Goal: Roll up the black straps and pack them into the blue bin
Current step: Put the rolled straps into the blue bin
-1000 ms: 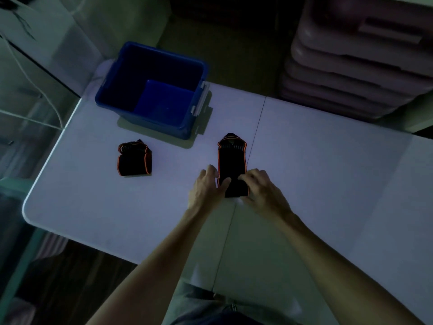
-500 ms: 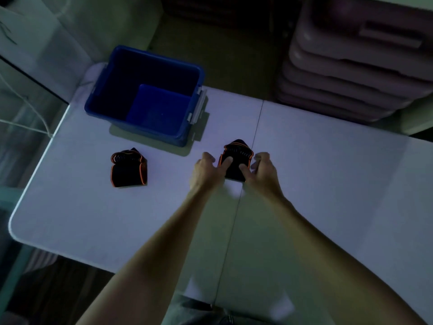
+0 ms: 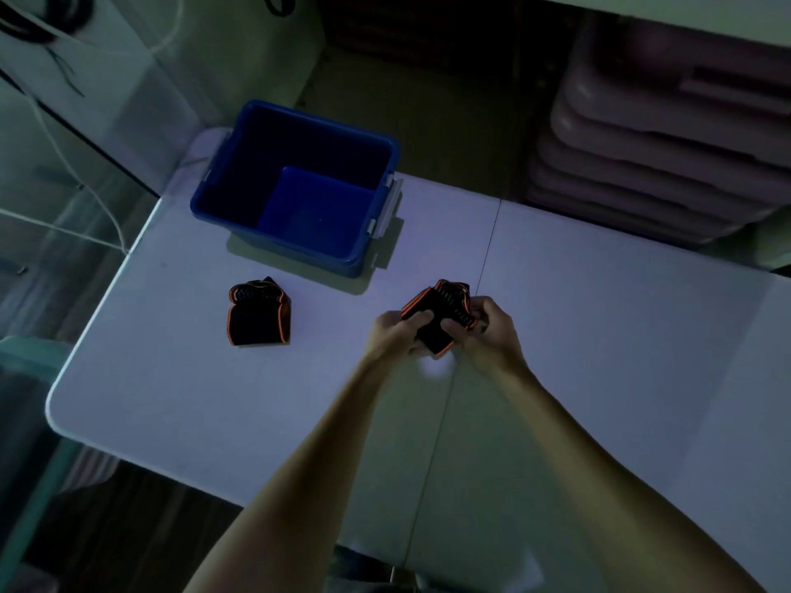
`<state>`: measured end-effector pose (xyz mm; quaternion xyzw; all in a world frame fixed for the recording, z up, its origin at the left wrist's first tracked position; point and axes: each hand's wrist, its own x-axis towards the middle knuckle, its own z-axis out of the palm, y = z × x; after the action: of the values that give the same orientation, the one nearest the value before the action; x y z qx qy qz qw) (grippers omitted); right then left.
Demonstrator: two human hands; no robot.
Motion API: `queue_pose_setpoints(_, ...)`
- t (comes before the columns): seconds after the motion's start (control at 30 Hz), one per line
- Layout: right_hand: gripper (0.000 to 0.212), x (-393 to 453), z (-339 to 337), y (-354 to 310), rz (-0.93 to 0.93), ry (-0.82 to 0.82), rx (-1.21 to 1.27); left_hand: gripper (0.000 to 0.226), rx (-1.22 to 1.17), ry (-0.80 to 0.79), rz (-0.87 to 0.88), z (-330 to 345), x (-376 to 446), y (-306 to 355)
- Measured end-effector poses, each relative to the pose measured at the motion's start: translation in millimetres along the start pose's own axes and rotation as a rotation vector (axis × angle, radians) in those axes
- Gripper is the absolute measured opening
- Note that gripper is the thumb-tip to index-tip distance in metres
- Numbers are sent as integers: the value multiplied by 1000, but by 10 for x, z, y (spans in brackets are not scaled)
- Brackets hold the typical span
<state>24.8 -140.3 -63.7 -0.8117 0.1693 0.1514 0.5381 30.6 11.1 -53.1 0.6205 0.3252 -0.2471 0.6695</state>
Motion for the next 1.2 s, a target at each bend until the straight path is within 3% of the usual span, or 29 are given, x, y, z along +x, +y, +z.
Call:
queue_pose_setpoints(0.1,29,-173,-16,-241,-49,8,82,20,-108,-79,89,-98,-247,132)
queue_pose_setpoints(0.2,22,-296,-19,-620,-79,23,195,35,-63,-96,235,-290,-400,353)
queue_pose_setpoints(0.3,18,-279,76,-1081,-134,86,274,32,9,-139,358,-580,-451,712)
queue_pose_setpoints(0.4,36,-157,289,-1540,-182,30,300,29,91,-162,454,-928,-306,1166)
queue_pose_setpoints(0.5,44,72,584,-1853,-262,58,38,25,174,-147,441,-1274,-49,1637)
queue_pose_setpoints(0.63,41,344,943,-2140,-209,85,-146,19,290,-138,372,-1625,395,2044)
queue_pose_setpoints(0.83,41,682,1244,-2242,-127,72,-295,26,443,-262,185,-1810,895,2213)
queue_pose_setpoints(0.93,30,806,1301,-2184,-165,14,-464,34,550,-300,106,-1804,1086,2239)
queue_pose_setpoints(1.13,23,945,1387,-2139,-332,-36,-1217,13,852,-386,15,-1675,1264,2140)
queue_pose_setpoints(1.2,27,962,1405,-2124,-348,-52,-1345,13,907,-395,-1,-1626,1302,2065)
